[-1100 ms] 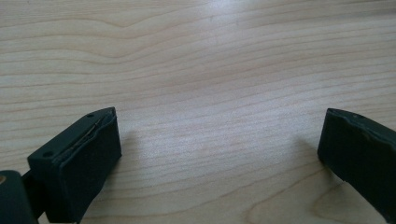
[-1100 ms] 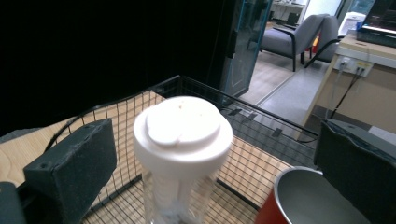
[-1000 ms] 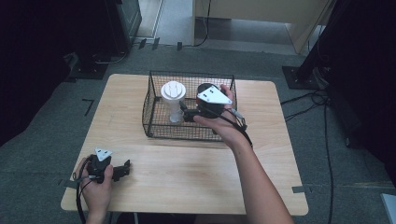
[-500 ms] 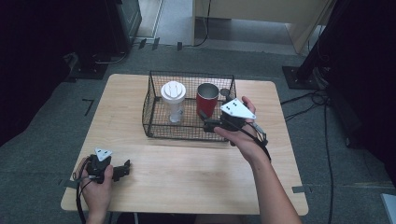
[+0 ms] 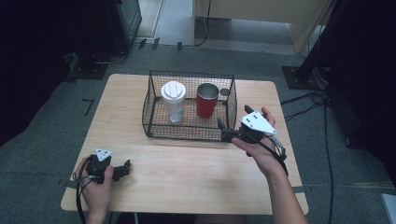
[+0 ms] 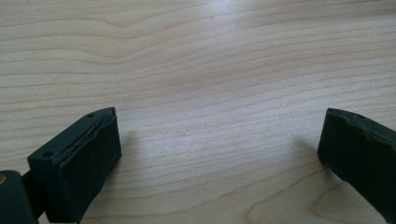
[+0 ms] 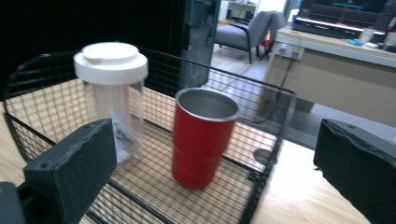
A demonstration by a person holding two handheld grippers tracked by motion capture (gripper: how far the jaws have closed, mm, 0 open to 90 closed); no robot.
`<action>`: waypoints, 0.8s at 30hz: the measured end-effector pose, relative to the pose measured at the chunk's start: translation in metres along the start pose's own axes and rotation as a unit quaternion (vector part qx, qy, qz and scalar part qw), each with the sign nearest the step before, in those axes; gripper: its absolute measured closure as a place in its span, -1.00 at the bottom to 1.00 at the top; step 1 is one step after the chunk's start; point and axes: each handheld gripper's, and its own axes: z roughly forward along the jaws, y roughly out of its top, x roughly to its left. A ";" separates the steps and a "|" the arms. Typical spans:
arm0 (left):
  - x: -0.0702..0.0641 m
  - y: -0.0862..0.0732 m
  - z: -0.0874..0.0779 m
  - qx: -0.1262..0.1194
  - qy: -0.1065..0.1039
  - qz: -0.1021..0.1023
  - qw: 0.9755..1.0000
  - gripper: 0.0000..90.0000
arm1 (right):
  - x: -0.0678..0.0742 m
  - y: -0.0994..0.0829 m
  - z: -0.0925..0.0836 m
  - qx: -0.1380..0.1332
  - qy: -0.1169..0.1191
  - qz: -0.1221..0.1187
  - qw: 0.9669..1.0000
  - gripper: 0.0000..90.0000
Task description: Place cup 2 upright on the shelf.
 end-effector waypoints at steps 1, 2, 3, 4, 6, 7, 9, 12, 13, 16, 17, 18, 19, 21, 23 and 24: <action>0.000 0.000 0.000 0.000 0.000 0.000 1.000 -1.00 | -0.002 -0.002 -0.003 0.000 -0.002 0.002 1.000 -1.00; 0.000 0.000 0.000 0.000 0.000 0.000 1.000 -1.00 | -0.004 -0.004 -0.006 0.001 -0.004 0.003 1.000 -1.00; 0.000 0.000 0.000 0.000 0.000 0.001 1.000 -1.00 | -0.006 -0.006 -0.008 0.002 -0.007 0.003 1.000 -1.00; 0.000 0.000 0.000 0.000 0.000 0.000 1.000 -1.00 | -0.008 -0.009 -0.011 0.003 -0.010 0.002 1.000 -1.00; 0.000 0.000 0.000 -0.001 0.000 0.000 1.000 -1.00 | -0.012 -0.014 -0.015 0.005 -0.015 0.006 1.000 -1.00; 0.000 0.000 0.000 -0.001 0.000 -0.001 1.000 -1.00 | -0.014 -0.016 -0.017 0.007 -0.018 0.007 1.000 -1.00; 0.000 0.000 0.000 0.000 0.000 0.000 1.000 -1.00 | -0.018 -0.022 -0.022 0.010 -0.023 0.007 1.000 -1.00; 0.000 0.000 0.000 0.000 0.000 0.000 1.000 -1.00 | -0.024 -0.031 -0.027 0.015 -0.031 0.013 0.999 -1.00; 0.000 0.000 0.000 0.000 0.000 0.000 1.000 -1.00 | -0.026 -0.035 -0.029 0.018 -0.035 0.014 0.999 -1.00; 0.000 0.000 0.000 0.000 0.000 0.000 1.000 -1.00 | -0.032 -0.045 -0.035 0.025 -0.043 0.019 0.999 -1.00; 0.000 0.000 0.000 0.000 0.000 0.001 1.000 -1.00 | -0.034 -0.049 -0.037 0.028 -0.047 0.019 0.998 -1.00; 0.000 0.000 0.000 0.000 0.000 0.000 1.000 -1.00 | -0.037 -0.052 -0.038 0.030 -0.049 0.020 0.998 -1.00; 0.000 0.000 0.000 0.000 0.000 0.001 1.000 -1.00 | -0.039 -0.055 -0.040 0.032 -0.051 0.020 0.998 -1.00; 0.000 0.000 0.000 0.000 0.000 0.000 1.000 -1.00 | -0.043 -0.063 -0.044 0.035 -0.058 0.024 0.997 -1.00; 0.000 0.000 0.000 0.000 0.000 0.000 1.000 -1.00 | -0.048 -0.070 -0.048 0.040 -0.065 0.028 0.997 -1.00; 0.000 0.000 0.000 0.000 0.000 0.001 1.000 -1.00 | -0.050 -0.075 -0.049 0.043 -0.069 0.029 0.996 -1.00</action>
